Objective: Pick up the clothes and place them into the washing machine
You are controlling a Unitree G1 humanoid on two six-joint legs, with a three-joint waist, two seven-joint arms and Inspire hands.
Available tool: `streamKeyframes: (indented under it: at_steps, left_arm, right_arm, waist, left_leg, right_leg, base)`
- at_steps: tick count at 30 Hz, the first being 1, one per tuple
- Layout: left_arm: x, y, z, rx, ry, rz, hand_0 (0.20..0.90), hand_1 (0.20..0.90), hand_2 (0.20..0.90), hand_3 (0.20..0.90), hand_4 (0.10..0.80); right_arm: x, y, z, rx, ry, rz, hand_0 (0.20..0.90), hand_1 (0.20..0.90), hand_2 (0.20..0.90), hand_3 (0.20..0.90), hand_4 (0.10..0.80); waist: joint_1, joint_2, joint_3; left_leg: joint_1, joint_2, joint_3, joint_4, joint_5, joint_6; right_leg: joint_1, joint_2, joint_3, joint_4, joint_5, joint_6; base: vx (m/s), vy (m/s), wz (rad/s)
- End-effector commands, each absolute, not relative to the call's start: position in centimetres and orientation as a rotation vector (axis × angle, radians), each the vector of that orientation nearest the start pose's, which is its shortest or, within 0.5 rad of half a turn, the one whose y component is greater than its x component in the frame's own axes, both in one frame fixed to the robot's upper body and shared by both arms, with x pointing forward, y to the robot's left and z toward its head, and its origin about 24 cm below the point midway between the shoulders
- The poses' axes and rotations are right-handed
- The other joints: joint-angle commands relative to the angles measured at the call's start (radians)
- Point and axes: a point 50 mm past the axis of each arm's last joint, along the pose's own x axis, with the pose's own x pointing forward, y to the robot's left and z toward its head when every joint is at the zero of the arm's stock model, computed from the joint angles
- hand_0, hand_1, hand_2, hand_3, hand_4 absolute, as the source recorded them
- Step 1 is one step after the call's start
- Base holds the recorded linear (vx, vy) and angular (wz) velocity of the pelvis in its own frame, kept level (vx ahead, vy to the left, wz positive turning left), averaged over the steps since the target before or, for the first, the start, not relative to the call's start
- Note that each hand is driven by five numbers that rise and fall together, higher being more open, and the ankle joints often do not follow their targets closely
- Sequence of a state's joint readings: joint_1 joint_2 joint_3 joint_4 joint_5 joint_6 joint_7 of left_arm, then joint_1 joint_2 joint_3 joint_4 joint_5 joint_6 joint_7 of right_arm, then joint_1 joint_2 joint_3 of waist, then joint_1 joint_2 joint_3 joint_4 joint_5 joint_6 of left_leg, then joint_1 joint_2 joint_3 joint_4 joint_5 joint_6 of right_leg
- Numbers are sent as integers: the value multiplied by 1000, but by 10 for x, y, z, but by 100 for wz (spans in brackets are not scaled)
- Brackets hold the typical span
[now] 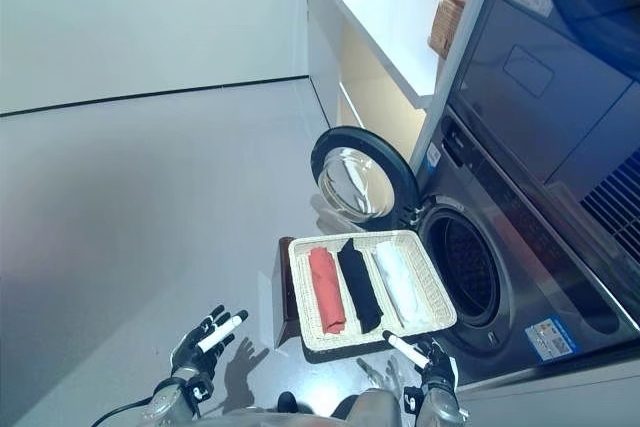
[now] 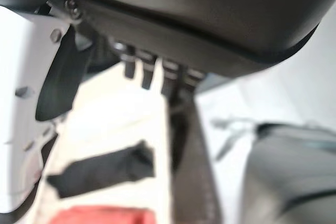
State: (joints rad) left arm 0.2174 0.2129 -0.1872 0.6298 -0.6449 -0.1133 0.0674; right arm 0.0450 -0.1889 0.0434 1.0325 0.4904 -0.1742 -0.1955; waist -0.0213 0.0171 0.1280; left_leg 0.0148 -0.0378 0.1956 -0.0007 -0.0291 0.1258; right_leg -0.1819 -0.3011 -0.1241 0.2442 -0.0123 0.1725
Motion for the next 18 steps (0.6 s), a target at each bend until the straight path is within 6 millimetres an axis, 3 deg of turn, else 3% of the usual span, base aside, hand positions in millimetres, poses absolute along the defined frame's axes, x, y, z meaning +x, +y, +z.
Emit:
streamKeyframes:
  at_steps: [1, 2, 3, 5, 10, 14, 17, 18]
  left_arm:
    - [161, 203, -89, -347, 524, 239, 900, 900, 900, 900, 800]
    - [161, 203, -89, -347, 524, 239, 900, 900, 900, 900, 800]
    - [160, 204, -90, -345, 527, 246, 900, 900, 900, 900, 800]
    - [157, 206, -90, -342, 531, 253, 900, 900, 900, 900, 800]
    - [148, 205, -95, -352, 557, 267, 900, 900, 900, 900, 800]
    - [147, 204, -98, -369, 567, 296, 900, 900, 900, 900, 800]
    - [156, 199, -95, -397, 543, 288, 900, 900, 900, 900, 800]
    - [159, 197, -93, -396, 532, 271, 900, 900, 900, 900, 800]
  right_arm:
    - [148, -252, -123, 87, 735, -537, 900, 900, 900, 900, 800]
    - [148, -252, -123, 87, 735, -537, 900, 900, 900, 900, 800]
    - [148, -250, -123, 88, 735, -532, 900, 900, 900, 900, 800]
    - [146, -249, -124, 87, 742, -530, 900, 900, 900, 900, 800]
    - [136, -249, -127, 82, 767, -526, 900, 900, 900, 900, 800]
    - [138, -247, -127, 81, 757, -511, 900, 900, 900, 900, 800]
    - [147, -250, -123, 53, 733, -495, 900, 900, 900, 900, 800]
    - [147, -253, -122, 48, 725, -501, 900, 900, 900, 900, 800]
  waist:
    - [-50, -43, 9]
    - [-50, -42, 10]
    - [-64, -55, 15]
    - [-73, -60, 22]
    - [-82, -72, 20]
    - [-77, -63, 11]
    - [-84, -43, 20]
    - [-86, -39, 27]
  left_leg:
    - [74, 30, -108, 61, -76, -116]
    - [75, 30, -108, 60, -76, -116]
    - [101, 31, -124, 50, -87, -128]
    - [144, 44, -142, 34, -108, -139]
    - [208, 77, -194, -13, -124, -161]
    - [225, 139, -222, -31, -130, -191]
    - [161, 204, -253, 78, -99, -214]
    - [125, 210, -259, 135, -86, -222]
  right_leg:
    - [32, -18, -19, -185, 226, 27]
    - [33, -18, -20, -185, 226, 27]
    - [-10, -28, 6, -232, 266, 49]
    - [-25, -16, 34, -269, 304, 64]
    - [-46, 9, 76, -250, 328, 76]
    - [-70, 42, 69, -184, 239, 52]
    - [-86, 89, 76, -97, 165, 20]
    - [-82, 97, 67, -86, 149, 8]
  base:
    - [168, -92, -13]
    - [225, -105, 10]
    - [270, -112, 15]
    - [306, -133, 15]
    - [211, -153, 52]
    - [108, -215, 8]
    - [109, -236, 31]
    - [60, -235, 72]
